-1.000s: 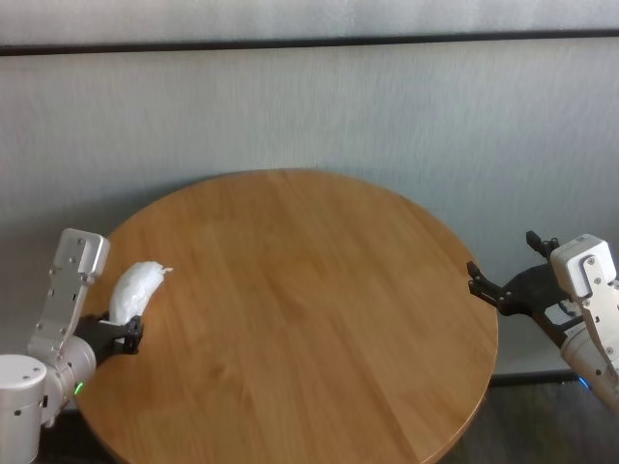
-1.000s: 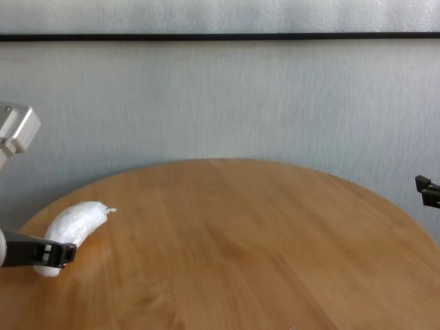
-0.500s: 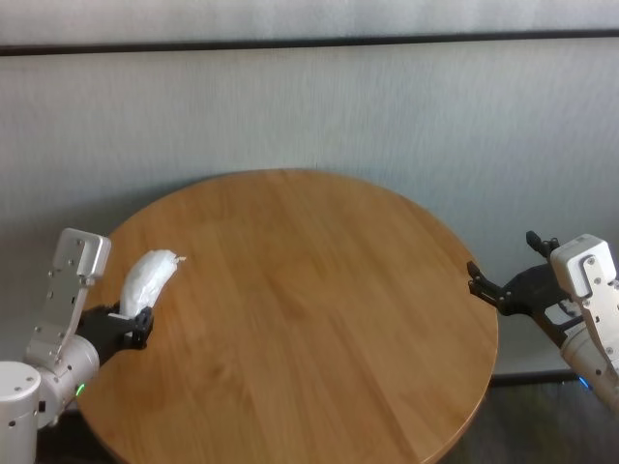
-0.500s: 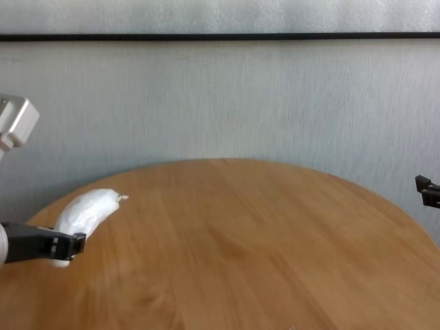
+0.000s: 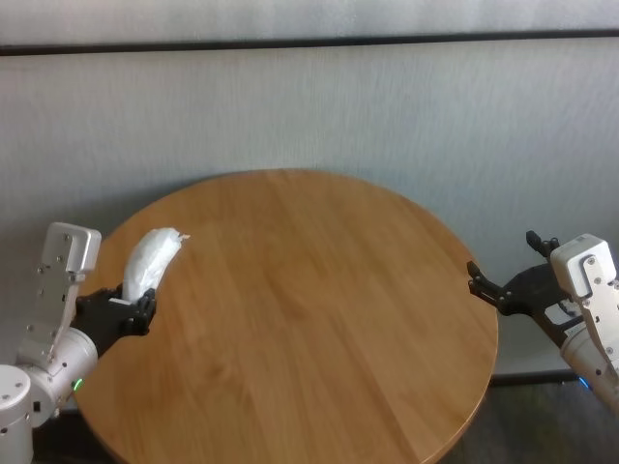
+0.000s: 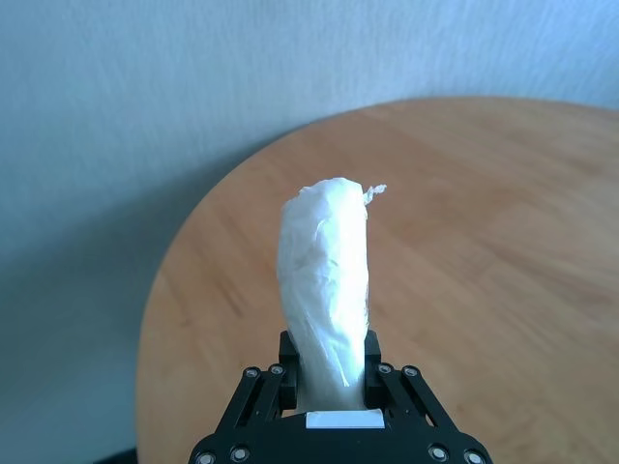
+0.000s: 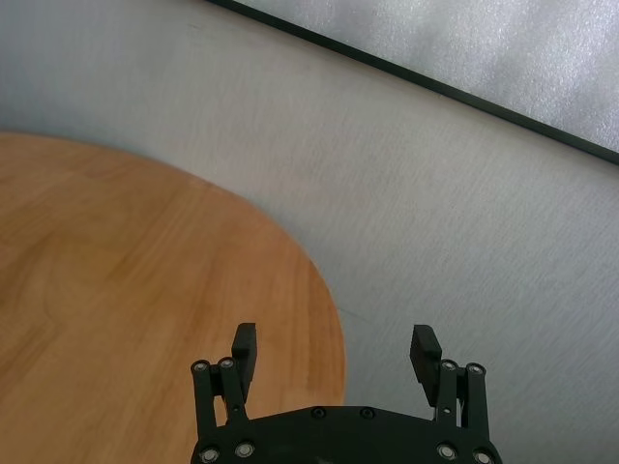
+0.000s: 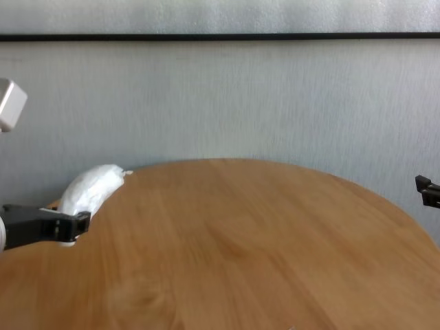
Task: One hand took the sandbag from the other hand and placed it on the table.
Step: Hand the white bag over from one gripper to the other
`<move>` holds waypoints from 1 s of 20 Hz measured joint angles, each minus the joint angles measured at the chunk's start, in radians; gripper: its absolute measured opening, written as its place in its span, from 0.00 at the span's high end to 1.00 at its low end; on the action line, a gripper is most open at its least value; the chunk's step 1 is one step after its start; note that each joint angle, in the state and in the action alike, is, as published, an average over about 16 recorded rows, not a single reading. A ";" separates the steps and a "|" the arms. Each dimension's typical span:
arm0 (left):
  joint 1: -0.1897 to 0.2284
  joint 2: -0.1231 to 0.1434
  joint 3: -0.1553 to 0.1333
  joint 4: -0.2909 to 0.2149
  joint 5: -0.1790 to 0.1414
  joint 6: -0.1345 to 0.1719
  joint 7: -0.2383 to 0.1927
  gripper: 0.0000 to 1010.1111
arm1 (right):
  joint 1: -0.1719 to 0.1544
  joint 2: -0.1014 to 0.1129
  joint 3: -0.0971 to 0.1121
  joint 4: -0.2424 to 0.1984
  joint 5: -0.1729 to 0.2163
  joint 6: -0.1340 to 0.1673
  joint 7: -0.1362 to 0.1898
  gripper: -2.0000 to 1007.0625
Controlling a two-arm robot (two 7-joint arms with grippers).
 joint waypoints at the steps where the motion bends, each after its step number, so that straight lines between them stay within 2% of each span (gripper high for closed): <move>1: 0.003 0.000 -0.002 -0.002 0.000 -0.016 -0.007 0.62 | 0.000 0.000 0.000 0.000 0.000 0.000 0.000 0.01; 7: 0.021 0.001 -0.009 -0.019 0.004 -0.108 -0.055 0.62 | 0.000 0.000 0.000 0.000 0.000 0.000 0.000 0.01; 12: 0.037 0.004 -0.010 -0.040 0.004 -0.171 -0.101 0.62 | 0.000 0.000 0.000 0.000 0.000 0.000 0.000 0.01; 15: 0.046 0.008 -0.009 -0.057 0.000 -0.192 -0.127 0.62 | 0.000 0.000 0.000 0.000 0.000 0.000 0.000 0.01; 20: 0.057 0.017 -0.003 -0.089 -0.012 -0.209 -0.166 0.62 | 0.000 0.000 0.000 0.000 0.000 0.000 0.000 0.01</move>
